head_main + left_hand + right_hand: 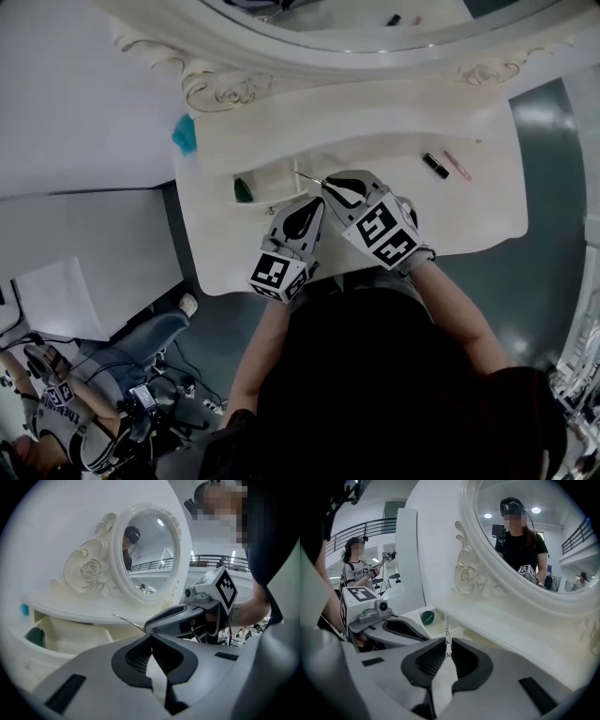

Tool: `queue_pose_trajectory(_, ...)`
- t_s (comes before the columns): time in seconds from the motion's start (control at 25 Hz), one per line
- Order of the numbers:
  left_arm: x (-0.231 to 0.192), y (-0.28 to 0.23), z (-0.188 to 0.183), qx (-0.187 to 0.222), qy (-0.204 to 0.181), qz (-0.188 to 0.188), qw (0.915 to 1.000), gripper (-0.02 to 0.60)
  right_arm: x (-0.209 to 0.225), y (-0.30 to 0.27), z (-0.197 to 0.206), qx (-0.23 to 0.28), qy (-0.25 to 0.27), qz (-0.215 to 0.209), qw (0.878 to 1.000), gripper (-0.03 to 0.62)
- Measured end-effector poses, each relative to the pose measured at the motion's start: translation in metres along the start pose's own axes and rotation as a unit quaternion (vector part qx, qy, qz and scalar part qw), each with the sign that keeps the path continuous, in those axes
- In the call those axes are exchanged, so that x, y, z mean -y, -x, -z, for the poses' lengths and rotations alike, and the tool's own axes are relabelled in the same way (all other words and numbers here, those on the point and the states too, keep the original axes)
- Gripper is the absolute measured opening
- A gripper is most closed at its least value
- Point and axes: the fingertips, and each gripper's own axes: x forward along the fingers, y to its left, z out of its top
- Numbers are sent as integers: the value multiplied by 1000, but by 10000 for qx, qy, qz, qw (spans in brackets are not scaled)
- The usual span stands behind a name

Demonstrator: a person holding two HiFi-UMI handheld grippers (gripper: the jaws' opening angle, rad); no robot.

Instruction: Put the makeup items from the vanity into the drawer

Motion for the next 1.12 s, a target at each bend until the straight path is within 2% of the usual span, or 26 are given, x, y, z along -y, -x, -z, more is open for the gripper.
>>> queue_pose_trajectory(0.32, -37, 40, -8, 215, 89, -510, 9984, 12, -30, -35, -28, -94, 374, -435, 9983, 52)
queue_pose_trajectory(0.56, -57, 62, -11, 393, 194, -783, 9960, 12, -40, -54, -35, -345, 638, -531, 9960, 52)
queue_pose_trajectory(1.12, -69, 80, -12, 577, 263, -994, 9930, 12, -50, -69, -29, -814, 805, -515, 9921, 54)
